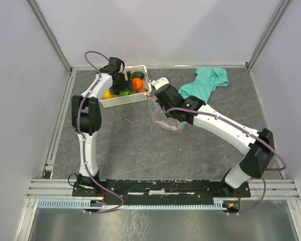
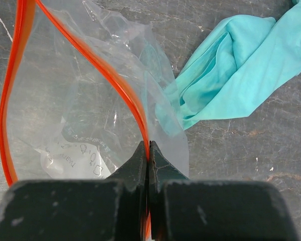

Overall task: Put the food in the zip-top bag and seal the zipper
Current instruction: Pick up the fake fruit from the bin, then place the fake fruit in the zipper food storage bag, then pick up the fake fruit from the bin.

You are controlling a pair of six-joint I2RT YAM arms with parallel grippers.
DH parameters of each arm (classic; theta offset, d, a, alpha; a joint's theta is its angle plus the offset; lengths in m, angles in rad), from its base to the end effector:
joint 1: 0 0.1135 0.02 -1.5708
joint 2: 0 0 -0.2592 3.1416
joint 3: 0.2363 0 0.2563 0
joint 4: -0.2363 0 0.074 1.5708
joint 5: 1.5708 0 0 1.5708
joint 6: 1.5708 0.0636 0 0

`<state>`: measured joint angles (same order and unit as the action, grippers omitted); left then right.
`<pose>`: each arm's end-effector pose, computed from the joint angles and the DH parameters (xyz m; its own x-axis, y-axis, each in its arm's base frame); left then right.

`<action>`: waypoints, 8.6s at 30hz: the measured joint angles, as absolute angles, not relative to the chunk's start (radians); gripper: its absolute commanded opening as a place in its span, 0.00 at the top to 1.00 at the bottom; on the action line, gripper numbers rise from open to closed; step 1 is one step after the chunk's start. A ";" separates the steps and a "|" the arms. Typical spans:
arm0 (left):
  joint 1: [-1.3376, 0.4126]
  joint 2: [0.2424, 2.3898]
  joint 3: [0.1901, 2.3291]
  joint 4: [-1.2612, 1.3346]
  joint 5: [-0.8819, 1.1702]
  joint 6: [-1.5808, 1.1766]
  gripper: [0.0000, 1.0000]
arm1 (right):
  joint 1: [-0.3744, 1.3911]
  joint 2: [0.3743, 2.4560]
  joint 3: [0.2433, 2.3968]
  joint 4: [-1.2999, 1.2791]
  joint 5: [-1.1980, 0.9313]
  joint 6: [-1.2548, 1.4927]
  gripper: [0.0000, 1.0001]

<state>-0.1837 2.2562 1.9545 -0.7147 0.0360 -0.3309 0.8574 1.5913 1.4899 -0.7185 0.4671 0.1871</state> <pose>0.5032 -0.0958 0.1805 -0.8559 -0.1712 -0.4879 -0.0813 0.9764 -0.2000 0.2628 0.2599 0.3115 -0.5583 -0.3912 -0.7316 -0.3768 0.9052 -0.1965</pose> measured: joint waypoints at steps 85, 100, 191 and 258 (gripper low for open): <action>-0.572 0.933 0.588 0.333 0.257 -0.283 0.34 | 0.875 1.637 1.492 -0.627 0.292 0.334 0.98; -0.636 1.039 0.576 0.273 0.187 -0.130 0.21 | 0.863 1.631 1.500 -0.604 0.237 0.367 0.98; -0.647 1.311 1.346 -0.643 -0.046 -0.467 0.14 | 0.796 1.483 1.441 -0.674 0.424 0.307 0.98; -0.135 2.243 1.886 -0.771 -0.061 0.121 0.49 | 0.796 1.520 1.404 -0.643 0.231 0.362 0.98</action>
